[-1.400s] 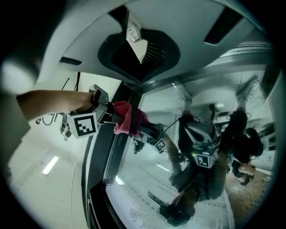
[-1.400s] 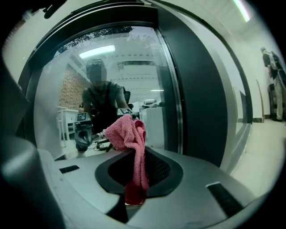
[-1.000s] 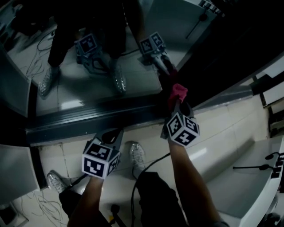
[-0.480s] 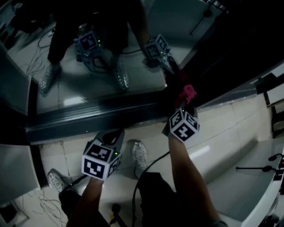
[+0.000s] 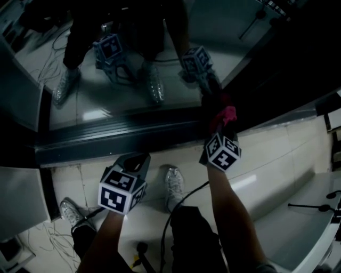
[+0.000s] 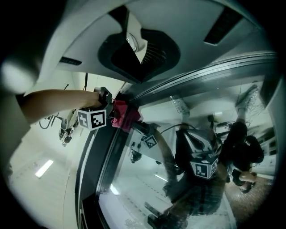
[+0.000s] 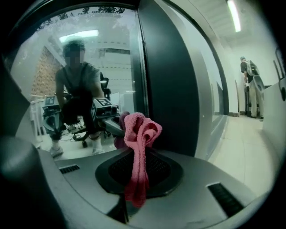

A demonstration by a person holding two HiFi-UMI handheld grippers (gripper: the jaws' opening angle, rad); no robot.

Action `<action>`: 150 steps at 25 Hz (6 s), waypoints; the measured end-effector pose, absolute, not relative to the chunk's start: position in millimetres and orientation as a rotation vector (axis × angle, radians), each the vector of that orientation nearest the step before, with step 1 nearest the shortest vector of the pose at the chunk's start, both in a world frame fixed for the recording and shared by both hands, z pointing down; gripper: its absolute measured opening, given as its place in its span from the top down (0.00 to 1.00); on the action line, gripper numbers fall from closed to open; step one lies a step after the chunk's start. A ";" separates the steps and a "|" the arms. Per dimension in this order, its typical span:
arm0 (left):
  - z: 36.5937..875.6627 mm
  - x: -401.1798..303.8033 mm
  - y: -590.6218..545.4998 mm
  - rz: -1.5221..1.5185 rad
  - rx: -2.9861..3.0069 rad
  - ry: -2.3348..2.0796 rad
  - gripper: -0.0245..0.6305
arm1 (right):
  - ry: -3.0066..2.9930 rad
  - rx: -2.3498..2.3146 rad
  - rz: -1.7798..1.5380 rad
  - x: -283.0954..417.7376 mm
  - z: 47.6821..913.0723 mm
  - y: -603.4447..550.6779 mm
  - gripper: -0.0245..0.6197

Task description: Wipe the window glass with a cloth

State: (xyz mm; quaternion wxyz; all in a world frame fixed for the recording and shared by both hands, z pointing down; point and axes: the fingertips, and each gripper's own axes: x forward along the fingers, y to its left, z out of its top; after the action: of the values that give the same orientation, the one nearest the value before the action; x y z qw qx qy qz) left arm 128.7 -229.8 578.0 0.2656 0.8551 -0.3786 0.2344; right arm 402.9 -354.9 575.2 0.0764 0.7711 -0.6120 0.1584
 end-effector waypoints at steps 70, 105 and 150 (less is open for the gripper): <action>515.3 -199.8 -138.7 0.507 1.976 -1.553 0.96 | -2.640 1.108 0.367 -134.0 541.4 -266.7 0.89; 526.4 -318.3 -59.8 0.414 1.783 -1.659 0.96 | -2.777 0.596 0.080 -380.9 568.3 -208.0 0.89; 533.3 -207.4 -125.2 0.553 1.923 -1.492 0.96 | -2.528 1.009 0.337 -173.8 633.3 -275.1 0.89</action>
State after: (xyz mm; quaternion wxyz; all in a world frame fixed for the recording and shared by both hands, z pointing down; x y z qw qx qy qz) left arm -207.4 -125.2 533.3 0.3171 0.7307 -0.5669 0.2100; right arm -173.8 -275.1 633.3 0.1984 0.3605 -0.9034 0.1203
